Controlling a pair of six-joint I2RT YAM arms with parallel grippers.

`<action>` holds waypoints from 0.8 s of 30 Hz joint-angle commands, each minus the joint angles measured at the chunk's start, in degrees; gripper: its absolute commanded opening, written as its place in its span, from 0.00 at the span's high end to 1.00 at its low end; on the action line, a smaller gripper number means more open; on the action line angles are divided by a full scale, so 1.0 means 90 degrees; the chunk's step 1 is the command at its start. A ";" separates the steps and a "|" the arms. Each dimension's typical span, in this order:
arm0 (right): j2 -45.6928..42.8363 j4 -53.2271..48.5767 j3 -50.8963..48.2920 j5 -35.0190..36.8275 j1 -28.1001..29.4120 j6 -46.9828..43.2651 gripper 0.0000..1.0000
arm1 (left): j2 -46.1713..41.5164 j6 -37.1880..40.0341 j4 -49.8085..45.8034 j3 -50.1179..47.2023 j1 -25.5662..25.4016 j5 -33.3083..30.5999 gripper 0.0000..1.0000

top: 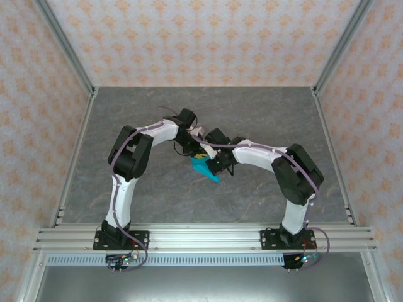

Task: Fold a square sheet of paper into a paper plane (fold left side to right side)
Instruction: Third fold the triangle at the center of the table.

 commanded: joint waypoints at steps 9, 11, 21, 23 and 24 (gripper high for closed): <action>0.0038 0.0186 0.0117 0.0379 -0.0004 0.0220 1.00 | 0.0074 0.0077 -0.0323 -0.0252 -0.0058 -0.0254 0.80; 0.0038 0.0190 0.0113 0.0402 -0.0009 0.0229 1.00 | 0.0080 0.0079 -0.0321 -0.0252 -0.0055 -0.0254 0.80; 0.0154 0.0137 0.0084 0.0332 -0.0005 0.0201 1.00 | 0.0078 0.0076 -0.0308 -0.0242 -0.0063 -0.0243 0.81; 0.0214 0.0100 0.0071 0.0284 -0.0007 0.0179 1.00 | 0.0070 0.0070 -0.0306 -0.0240 -0.0069 -0.0239 0.81; 0.0244 0.0072 0.0074 0.0251 -0.0003 0.0172 1.00 | 0.0069 0.0077 -0.0314 -0.0242 -0.0067 -0.0240 0.80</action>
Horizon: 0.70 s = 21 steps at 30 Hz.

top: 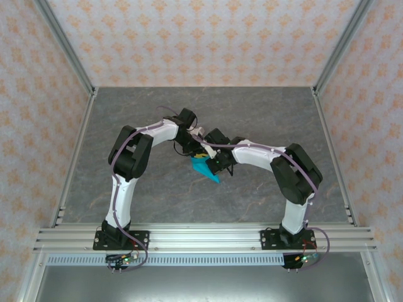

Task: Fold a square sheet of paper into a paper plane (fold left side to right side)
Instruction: Third fold the triangle at the center of the table.

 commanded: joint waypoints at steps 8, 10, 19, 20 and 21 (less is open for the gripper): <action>0.0356 -0.0102 -0.0004 -0.0078 -0.0002 -0.0007 1.00 | 0.0063 0.0069 -0.0313 -0.0223 -0.0074 -0.0228 0.80; 0.0384 -0.0148 -0.0001 -0.0078 -0.0004 -0.0019 1.00 | 0.0059 0.0071 -0.0306 -0.0218 -0.0082 -0.0219 0.80; 0.0327 -0.0173 -0.0019 0.0037 -0.0004 -0.0029 1.00 | 0.0039 0.0086 -0.0344 -0.0165 -0.0077 -0.0217 0.80; 0.0270 -0.0155 -0.0009 0.0057 -0.0004 -0.0038 1.00 | 0.0048 0.0079 -0.0350 -0.0169 -0.0075 -0.0226 0.80; 0.0198 -0.0146 0.0003 0.0077 -0.0004 -0.0053 1.00 | 0.0065 0.0079 -0.0352 -0.0164 -0.0074 -0.0227 0.80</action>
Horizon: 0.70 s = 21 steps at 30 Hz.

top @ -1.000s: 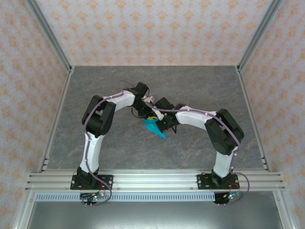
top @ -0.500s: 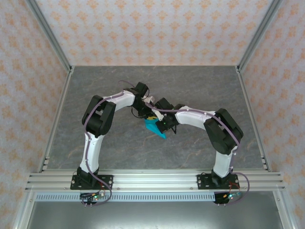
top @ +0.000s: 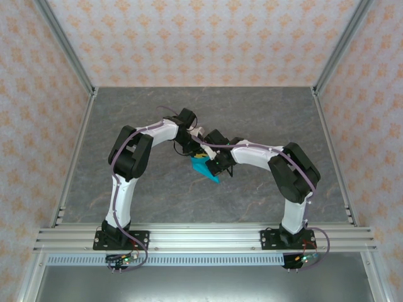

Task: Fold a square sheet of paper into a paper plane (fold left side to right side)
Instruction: Third fold the triangle at the center of the table.

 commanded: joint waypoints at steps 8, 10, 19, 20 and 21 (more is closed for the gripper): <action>-0.0258 0.0184 -0.0021 0.0086 0.0003 -0.0237 1.00 | 0.0112 0.0082 -0.0364 -0.0145 -0.0076 -0.0251 0.80; -0.0238 0.0244 -0.0031 0.0075 -0.0003 -0.0257 1.00 | 0.0116 0.0084 -0.0367 -0.0147 -0.0080 -0.0250 0.80; -0.0345 0.0372 -0.0138 -0.0124 -0.0004 -0.0334 1.00 | 0.0122 0.0092 -0.0355 -0.0145 -0.0078 -0.0245 0.80; -0.0365 0.0376 -0.0147 -0.0125 0.0008 -0.0345 1.00 | 0.0134 0.0091 -0.0359 -0.0137 -0.0082 -0.0247 0.80; -0.0378 0.0389 -0.0146 -0.0125 0.0006 -0.0360 1.00 | 0.0140 0.0092 -0.0358 -0.0137 -0.0076 -0.0247 0.80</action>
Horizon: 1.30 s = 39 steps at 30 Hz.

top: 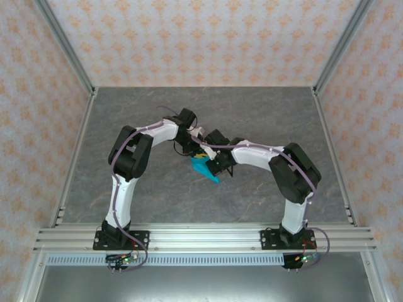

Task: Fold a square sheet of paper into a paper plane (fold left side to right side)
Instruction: Third fold the triangle at the center of the table.

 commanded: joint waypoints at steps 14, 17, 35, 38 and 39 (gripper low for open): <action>-0.0194 0.0230 -0.0086 -0.0011 0.0040 -0.0260 1.00 | 0.0122 0.0099 -0.0355 -0.0158 -0.0076 -0.0235 0.80; -0.0101 0.0187 -0.0064 0.0062 0.0046 -0.0281 1.00 | 0.0122 0.0098 -0.0364 -0.0154 -0.0082 -0.0234 0.80; 0.0215 0.0008 0.0002 0.0219 0.0198 -0.0362 1.00 | 0.0095 0.0100 -0.0370 -0.0154 -0.0083 -0.0234 0.80; 0.0228 0.0007 -0.0058 0.0237 0.0225 -0.0362 1.00 | 0.0073 0.0090 -0.0359 -0.0154 -0.0089 -0.0214 0.80; 0.0239 -0.0001 -0.0067 0.0248 0.0230 -0.0362 1.00 | 0.0067 0.0087 -0.0354 -0.0145 -0.0087 -0.0180 0.80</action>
